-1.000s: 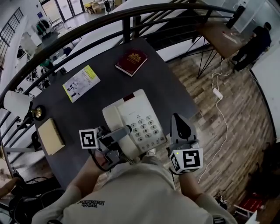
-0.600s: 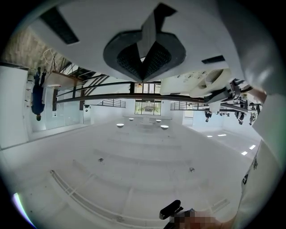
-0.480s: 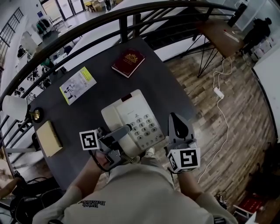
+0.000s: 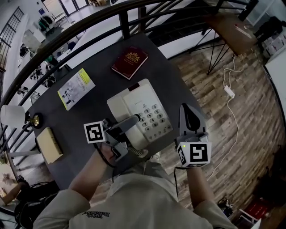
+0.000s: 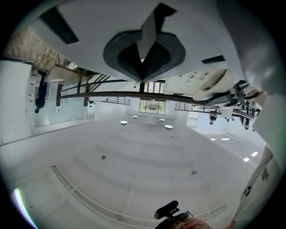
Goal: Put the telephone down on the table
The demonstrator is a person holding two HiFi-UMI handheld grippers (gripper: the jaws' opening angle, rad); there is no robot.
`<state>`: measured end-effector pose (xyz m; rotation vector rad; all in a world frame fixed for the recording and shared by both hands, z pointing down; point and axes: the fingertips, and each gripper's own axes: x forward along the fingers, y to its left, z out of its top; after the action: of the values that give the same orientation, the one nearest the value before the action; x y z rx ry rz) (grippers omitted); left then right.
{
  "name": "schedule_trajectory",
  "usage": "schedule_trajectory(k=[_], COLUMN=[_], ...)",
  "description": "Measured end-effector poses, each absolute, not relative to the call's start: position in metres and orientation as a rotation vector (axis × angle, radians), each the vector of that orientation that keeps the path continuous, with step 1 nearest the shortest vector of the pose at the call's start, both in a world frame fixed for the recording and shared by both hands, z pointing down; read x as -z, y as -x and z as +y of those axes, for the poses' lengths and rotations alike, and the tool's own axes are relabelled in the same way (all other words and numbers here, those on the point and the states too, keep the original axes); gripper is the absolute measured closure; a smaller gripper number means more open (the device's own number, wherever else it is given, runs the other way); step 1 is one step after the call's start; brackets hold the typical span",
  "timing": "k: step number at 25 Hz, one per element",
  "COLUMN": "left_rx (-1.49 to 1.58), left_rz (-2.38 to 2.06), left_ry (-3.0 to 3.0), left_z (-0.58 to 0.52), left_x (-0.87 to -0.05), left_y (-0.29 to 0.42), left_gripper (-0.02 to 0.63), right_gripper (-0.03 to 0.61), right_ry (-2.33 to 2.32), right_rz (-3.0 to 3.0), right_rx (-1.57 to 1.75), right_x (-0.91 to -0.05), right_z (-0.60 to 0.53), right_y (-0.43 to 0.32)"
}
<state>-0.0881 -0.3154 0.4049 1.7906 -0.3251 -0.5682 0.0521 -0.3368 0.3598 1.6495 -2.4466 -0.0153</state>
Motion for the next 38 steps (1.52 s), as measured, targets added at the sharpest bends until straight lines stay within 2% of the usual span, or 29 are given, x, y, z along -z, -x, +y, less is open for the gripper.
schedule_trajectory(k=[9, 20, 27, 38], left_rx=[0.575, 0.511, 0.462, 0.344], left_rz=[-0.325, -0.377, -0.458, -0.521], left_ry=[-1.819, -1.735, -1.622, -1.526], left_z=[-0.410, -0.480, -0.504, -0.510], left_x=[-0.432, -0.522, -0.594, -0.648], left_y=[0.053, 0.009, -0.006, -0.029], left_gripper=[0.155, 0.156, 0.156, 0.155], right_gripper=[0.577, 0.577, 0.577, 0.577], right_ry=[-1.682, -1.660, -1.557, -1.587], right_rz=[-2.391, -2.342, -2.329, -2.318], right_rx=[0.146, 0.131, 0.026, -0.262], right_x=[-0.381, -0.447, -0.515, -0.572], right_z=[-0.418, -0.473, -0.489, -0.486], right_y=[-0.077, -0.083, -0.085, -0.101])
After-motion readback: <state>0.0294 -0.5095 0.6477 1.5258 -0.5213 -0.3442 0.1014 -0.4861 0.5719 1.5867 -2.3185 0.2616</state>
